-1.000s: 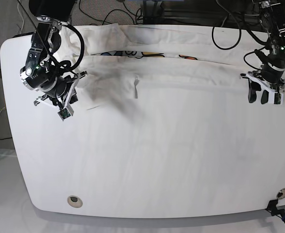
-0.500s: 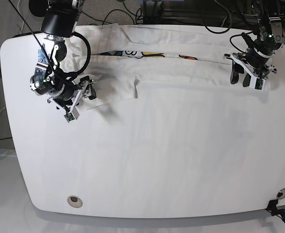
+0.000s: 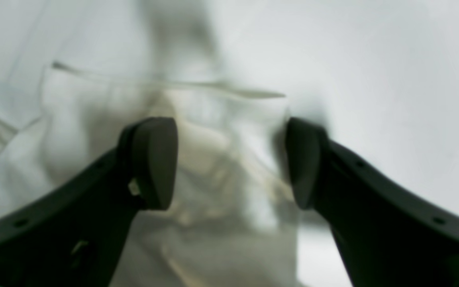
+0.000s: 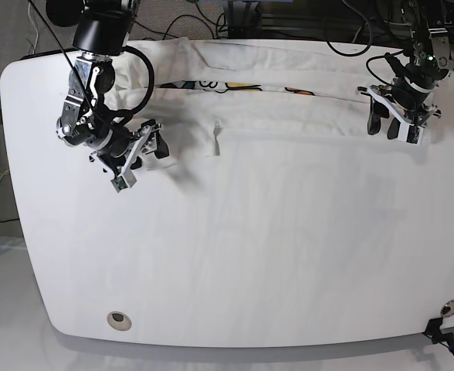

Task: Fold the T-shirt properly
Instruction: 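Grasp the strip end with the right gripper and fold it toward the left gripper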

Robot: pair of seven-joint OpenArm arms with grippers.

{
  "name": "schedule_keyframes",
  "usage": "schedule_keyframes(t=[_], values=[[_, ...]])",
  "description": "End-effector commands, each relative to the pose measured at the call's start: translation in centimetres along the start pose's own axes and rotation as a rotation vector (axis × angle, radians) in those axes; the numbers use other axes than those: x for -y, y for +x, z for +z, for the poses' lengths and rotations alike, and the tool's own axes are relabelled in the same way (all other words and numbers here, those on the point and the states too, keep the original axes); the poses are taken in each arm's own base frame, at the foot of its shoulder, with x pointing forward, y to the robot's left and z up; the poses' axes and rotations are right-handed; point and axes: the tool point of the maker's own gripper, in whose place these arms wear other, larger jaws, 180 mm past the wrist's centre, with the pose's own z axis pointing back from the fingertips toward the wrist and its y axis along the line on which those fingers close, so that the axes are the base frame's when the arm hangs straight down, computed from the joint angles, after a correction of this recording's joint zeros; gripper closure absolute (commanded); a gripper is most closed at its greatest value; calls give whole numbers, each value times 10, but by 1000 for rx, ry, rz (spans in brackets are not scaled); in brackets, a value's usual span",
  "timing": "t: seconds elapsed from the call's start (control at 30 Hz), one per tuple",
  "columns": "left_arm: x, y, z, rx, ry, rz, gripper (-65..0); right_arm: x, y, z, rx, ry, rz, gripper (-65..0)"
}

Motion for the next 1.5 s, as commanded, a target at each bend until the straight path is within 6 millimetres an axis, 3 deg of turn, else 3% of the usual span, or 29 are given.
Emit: schedule_keyframes(t=[0.0, 0.07, 0.13, 0.3, 0.5, 0.77, 0.9, 1.07, 1.27, 1.37, 1.47], values=[[-3, 13, 2, 44, 2, -13, -246, 1, -20, 3, -92, -21, 19, -411], [-3, 13, 2, 44, 2, -13, -246, 0, -21, 3, -94, -20, 20, -407], [-3, 13, 2, 44, 2, -13, -246, 0, -22, 3, -96, -20, 19, -347], [-3, 13, 2, 42, 3, -14, -246, -1, -20, 2, -93, -19, 19, 0], [-1, -2, -5, 2, -11, 3, -246, -1, -6, 13, -68, -44, 58, 0], [-7, -9, -12, -14, -3, 27, -246, -26, 24, 66, -7, -149, 193, 0], [-8, -3, -14, 0, -2, 25, -246, -35, 17, 78, -42, -146, 206, 0], [-12, 0, -20, 5, 4, 35, -246, -71, -6, 77, -20, 44, 144, 0], [-19, -11, -27, -25, 13, 61, -246, -100, -49, 82, -65, 183, 72, 0], [-22, -19, -30, -45, 17, 74, -246, -105, -72, 85, -114, 194, 48, 0], [-23, -20, -30, -48, 17, 76, -246, -96, -89, 92, -168, 179, 64, 0]])
